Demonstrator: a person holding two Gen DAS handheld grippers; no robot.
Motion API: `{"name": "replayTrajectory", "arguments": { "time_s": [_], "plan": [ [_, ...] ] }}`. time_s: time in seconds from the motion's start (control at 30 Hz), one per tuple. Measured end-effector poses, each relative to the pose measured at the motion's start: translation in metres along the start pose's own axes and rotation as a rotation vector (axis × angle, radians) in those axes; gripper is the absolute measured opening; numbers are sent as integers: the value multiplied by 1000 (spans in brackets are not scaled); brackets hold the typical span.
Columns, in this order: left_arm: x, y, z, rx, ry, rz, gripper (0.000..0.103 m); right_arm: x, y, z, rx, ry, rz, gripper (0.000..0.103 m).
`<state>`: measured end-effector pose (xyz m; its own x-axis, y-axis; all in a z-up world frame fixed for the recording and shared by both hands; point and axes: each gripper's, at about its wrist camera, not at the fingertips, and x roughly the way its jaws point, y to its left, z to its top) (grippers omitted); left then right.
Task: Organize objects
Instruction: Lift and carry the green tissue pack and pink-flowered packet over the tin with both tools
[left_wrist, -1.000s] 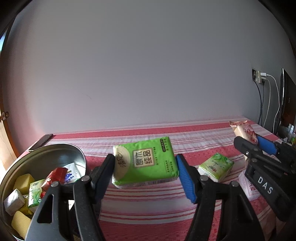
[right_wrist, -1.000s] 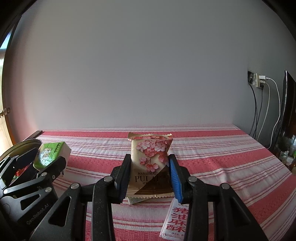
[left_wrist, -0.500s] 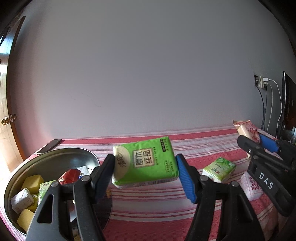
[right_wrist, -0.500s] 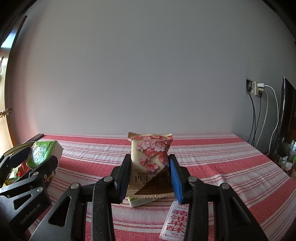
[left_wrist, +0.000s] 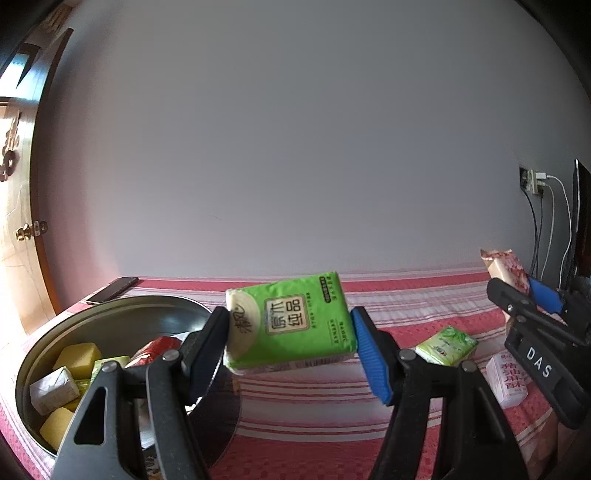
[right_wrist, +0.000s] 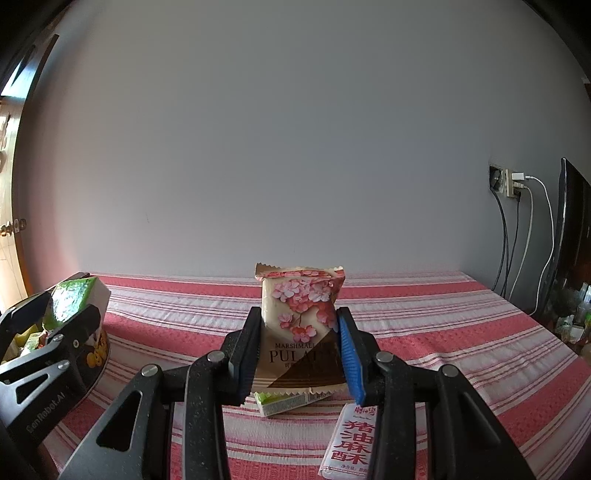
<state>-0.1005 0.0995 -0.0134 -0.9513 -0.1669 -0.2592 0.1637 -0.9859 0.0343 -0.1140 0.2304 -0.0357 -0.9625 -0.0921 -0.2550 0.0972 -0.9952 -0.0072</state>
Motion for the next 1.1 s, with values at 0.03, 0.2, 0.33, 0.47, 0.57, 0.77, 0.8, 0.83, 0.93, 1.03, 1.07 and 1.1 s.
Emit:
{"name": "replayTrajectory", "arguments": {
  "time_s": [0.03, 0.2, 0.33, 0.47, 0.57, 0.77, 0.8, 0.83, 0.93, 1.03, 1.07, 1.1],
  "plan": [
    [-1, 1, 0, -4, -2, 2, 67, -1, 2, 0, -1, -1, 0, 42],
    [-2, 10, -1, -31, -2, 4, 67, -3, 3, 1, -5, -14, 6, 42],
    [-10, 16, -2, -27, -17, 20, 67, -4, 7, 0, -17, -22, 22, 42],
    [-22, 20, -2, 9, -53, 50, 67, -3, 13, 0, -11, -13, 49, 42],
    [-30, 29, 1, 13, -58, 57, 67, -2, 24, 2, -10, 5, 89, 42],
    [-39, 57, 12, 4, -59, 116, 67, -1, 53, 17, -6, 26, 205, 42],
    [-40, 63, 13, -2, -56, 128, 67, 0, 60, 19, -7, 29, 222, 42],
    [-40, 69, 15, -8, -49, 139, 67, -1, 66, 21, -10, 31, 239, 42],
    [-34, 89, 16, -27, -28, 168, 67, -3, 81, 26, -25, 32, 285, 42],
    [-34, 104, 17, -42, -11, 194, 67, -4, 97, 32, -30, 35, 329, 42],
    [-33, 108, 17, -44, -5, 202, 67, -5, 101, 33, -32, 36, 338, 42],
    [-33, 111, 17, -46, 0, 208, 67, -5, 104, 34, -33, 38, 347, 42]
  ]
}}
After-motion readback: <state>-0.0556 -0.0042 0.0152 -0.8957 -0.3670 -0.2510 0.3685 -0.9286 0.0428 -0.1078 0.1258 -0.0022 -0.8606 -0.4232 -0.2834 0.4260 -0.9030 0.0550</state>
